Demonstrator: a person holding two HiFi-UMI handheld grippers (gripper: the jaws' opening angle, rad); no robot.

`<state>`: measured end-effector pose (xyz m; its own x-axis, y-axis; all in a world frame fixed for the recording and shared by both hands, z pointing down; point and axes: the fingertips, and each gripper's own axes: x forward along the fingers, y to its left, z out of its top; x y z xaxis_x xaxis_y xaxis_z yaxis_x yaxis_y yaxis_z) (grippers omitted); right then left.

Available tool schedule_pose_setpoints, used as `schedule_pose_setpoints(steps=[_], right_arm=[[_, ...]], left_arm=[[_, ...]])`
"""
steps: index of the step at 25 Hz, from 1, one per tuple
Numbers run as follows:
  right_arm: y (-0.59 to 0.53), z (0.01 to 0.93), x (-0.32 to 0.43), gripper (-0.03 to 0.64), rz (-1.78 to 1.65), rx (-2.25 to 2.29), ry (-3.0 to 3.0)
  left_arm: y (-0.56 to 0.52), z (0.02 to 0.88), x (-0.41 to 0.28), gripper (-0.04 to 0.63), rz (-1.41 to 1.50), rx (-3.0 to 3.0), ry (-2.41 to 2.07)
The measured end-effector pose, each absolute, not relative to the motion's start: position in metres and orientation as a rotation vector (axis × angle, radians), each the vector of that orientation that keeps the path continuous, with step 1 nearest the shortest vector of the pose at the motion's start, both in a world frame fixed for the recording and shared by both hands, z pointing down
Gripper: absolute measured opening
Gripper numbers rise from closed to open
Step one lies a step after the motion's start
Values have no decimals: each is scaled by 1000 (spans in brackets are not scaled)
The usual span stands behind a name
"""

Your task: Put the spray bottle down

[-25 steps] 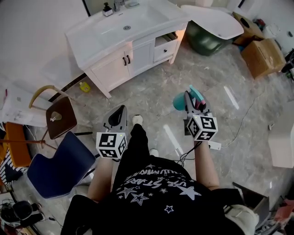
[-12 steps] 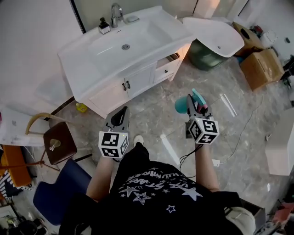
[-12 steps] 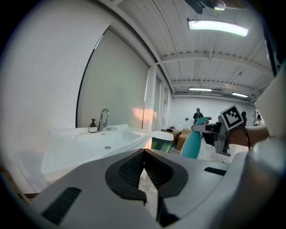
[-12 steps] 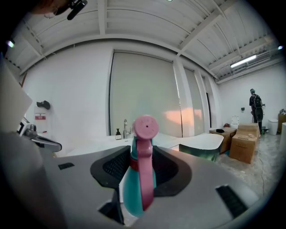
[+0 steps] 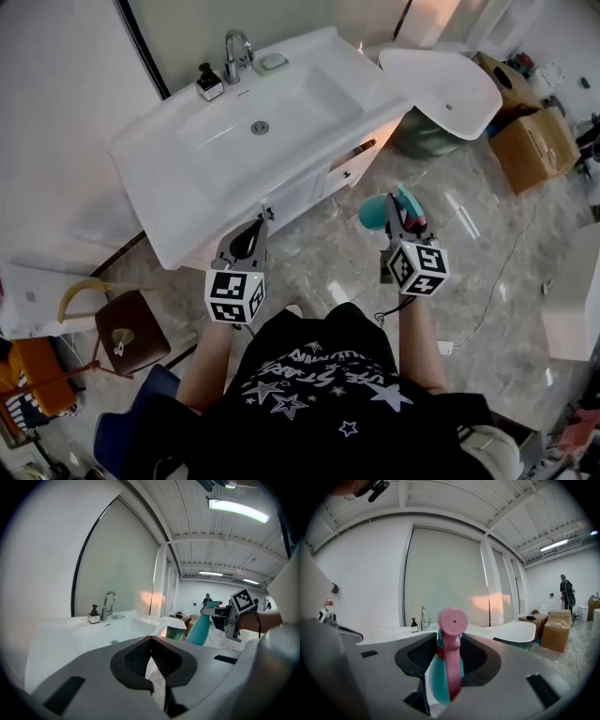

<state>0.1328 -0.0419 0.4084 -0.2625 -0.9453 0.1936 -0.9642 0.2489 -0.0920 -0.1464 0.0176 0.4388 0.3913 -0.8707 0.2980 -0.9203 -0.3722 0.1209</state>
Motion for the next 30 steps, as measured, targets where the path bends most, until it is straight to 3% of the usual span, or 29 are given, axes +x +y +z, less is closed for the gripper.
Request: schedule_pose_setpoints(steps=[13, 30], right_arm=[[-184, 413, 134, 160, 260, 1819, -2438], [-515, 426, 133, 160, 282, 1507, -2621]], left_arm=[[-91, 438, -155, 15, 239, 2335, -1643], [-346, 451, -105, 15, 280, 2131, -1817]])
